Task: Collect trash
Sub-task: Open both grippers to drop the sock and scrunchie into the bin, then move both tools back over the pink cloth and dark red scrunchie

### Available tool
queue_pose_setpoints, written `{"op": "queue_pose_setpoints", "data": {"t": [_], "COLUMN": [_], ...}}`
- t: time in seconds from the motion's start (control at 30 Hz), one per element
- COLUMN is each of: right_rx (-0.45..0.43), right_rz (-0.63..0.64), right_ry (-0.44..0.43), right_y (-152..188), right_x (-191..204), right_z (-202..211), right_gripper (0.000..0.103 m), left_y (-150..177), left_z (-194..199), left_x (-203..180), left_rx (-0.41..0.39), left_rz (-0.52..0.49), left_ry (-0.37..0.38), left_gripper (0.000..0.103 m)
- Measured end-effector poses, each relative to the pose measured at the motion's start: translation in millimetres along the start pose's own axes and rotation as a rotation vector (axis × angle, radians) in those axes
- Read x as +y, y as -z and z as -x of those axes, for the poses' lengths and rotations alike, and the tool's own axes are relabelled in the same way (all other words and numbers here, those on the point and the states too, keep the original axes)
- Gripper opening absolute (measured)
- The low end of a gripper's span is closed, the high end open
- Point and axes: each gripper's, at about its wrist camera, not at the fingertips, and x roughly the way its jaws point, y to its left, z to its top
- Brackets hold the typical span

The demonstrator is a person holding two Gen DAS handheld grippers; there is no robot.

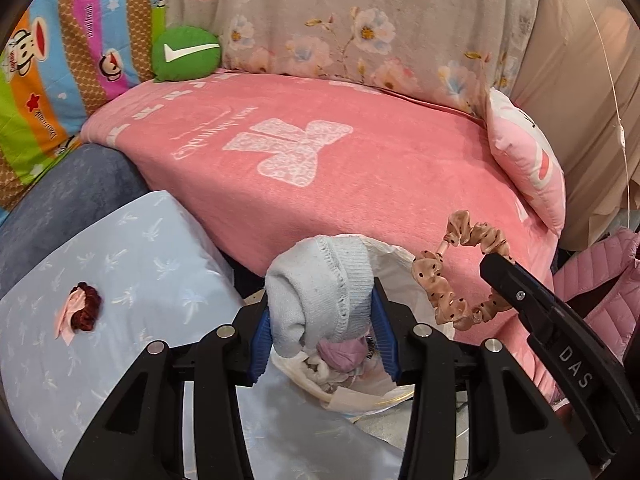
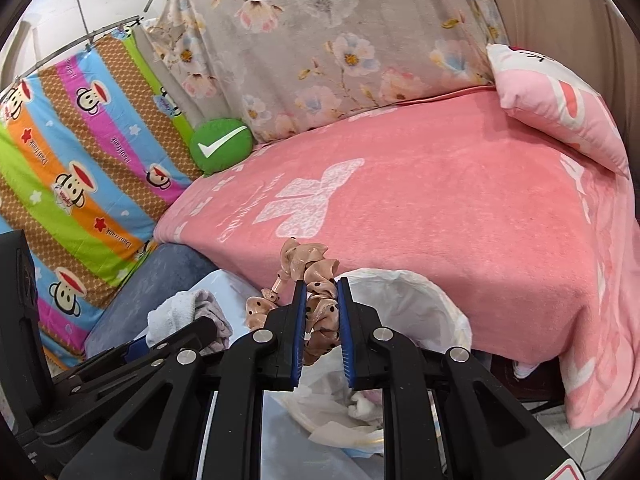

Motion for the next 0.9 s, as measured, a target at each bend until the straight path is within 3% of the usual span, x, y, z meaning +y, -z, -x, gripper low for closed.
{"op": "queue_pose_setpoints", "data": {"t": [0.17, 0.27, 0.33, 0.4, 0.6, 0.67, 0.9], "right_rx": [0.006, 0.008, 0.008, 0.01, 0.011, 0.012, 0.029], "right_rz": [-0.021, -0.025, -0.025, -0.021, -0.017, -0.014, 0.014], "right_ry": [0.018, 0.024, 0.023, 0.022, 0.012, 0.004, -0.011], "right_y": [-2, -2, -2, -2, -3, -2, 2], "right_x": [-14, -17, -17, -15, -6, -1, 16], "right_z": [-3, -6, -7, -9, -17, -20, -26], "right_gripper": [0.015, 0.017, 0.019, 0.02, 0.027, 0.038, 0.038], "left_y": [-4, -7, -9, -9, -10, -8, -4], "left_z": [-5, -8, -5, -2, -3, -2, -3], "left_x": [-13, -15, -13, -10, 6, 13, 33], "left_rx": [0.002, 0.003, -0.019, -0.037, -0.04, -0.041, -0.031], "left_rz": [-0.029, -0.016, 0.0, 0.011, 0.035, 0.05, 0.099], "left_ry": [0.035, 0.056, 0.046, 0.024, -0.039, -0.052, -0.08], "left_gripper": [0.045, 0.057, 0.071, 0.077, 0.078, 0.078, 0.078]}}
